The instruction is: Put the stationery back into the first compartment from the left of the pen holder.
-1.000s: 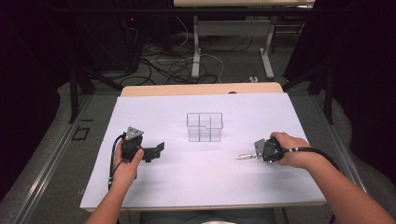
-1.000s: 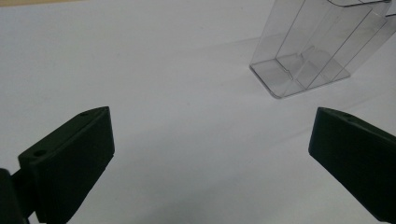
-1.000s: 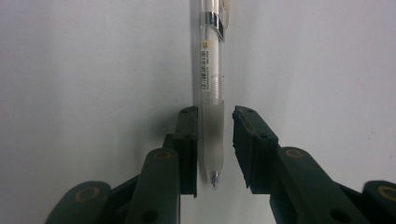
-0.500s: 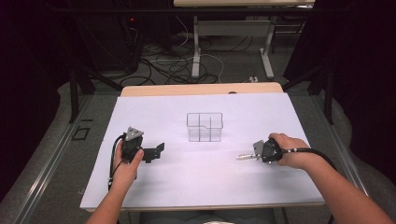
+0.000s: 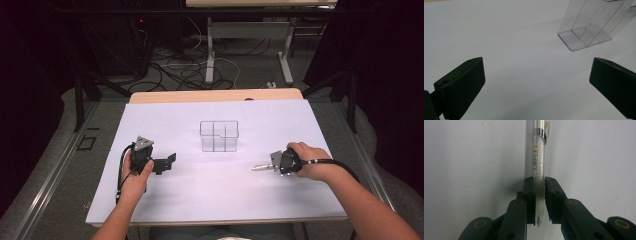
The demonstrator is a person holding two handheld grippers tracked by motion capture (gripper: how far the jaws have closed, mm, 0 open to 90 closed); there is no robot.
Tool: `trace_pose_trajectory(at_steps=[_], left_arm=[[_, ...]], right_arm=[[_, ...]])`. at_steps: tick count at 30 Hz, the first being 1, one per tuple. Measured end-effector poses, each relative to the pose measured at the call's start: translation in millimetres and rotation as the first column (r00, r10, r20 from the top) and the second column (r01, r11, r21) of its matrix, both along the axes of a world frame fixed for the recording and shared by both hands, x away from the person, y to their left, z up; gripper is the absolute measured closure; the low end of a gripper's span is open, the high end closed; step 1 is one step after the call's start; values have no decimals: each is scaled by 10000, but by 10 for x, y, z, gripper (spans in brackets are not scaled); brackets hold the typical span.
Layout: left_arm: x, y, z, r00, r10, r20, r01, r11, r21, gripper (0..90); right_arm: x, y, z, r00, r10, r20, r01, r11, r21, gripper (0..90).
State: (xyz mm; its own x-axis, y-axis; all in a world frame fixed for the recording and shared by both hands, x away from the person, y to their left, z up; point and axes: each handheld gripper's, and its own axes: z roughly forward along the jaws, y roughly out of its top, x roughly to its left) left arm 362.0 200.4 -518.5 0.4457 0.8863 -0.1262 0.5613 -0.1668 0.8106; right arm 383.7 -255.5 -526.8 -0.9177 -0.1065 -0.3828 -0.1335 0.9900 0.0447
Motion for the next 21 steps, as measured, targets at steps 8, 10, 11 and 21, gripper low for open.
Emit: trace_pose_trajectory(at_steps=[8,10,11,21], left_arm=[[5,-6,-3,10000,-50,-6,50,10000,60,3],[5,-9,-6,10000,-29,-34,29,10000,6,3],[5,-10,-7,10000,-30,-48,30,10000,0,3],[3,-13,-8,10000,-40,-49,40,10000,6,3]], right_arm=[[-40,35,46,9976,255,647,-267,9995,180,800],[-59,45,40,9963,197,833,-226,9991,352,800],[-64,54,43,9957,214,905,-248,9990,367,800],[-147,135,117,9683,394,2466,-567,9964,633,800]])
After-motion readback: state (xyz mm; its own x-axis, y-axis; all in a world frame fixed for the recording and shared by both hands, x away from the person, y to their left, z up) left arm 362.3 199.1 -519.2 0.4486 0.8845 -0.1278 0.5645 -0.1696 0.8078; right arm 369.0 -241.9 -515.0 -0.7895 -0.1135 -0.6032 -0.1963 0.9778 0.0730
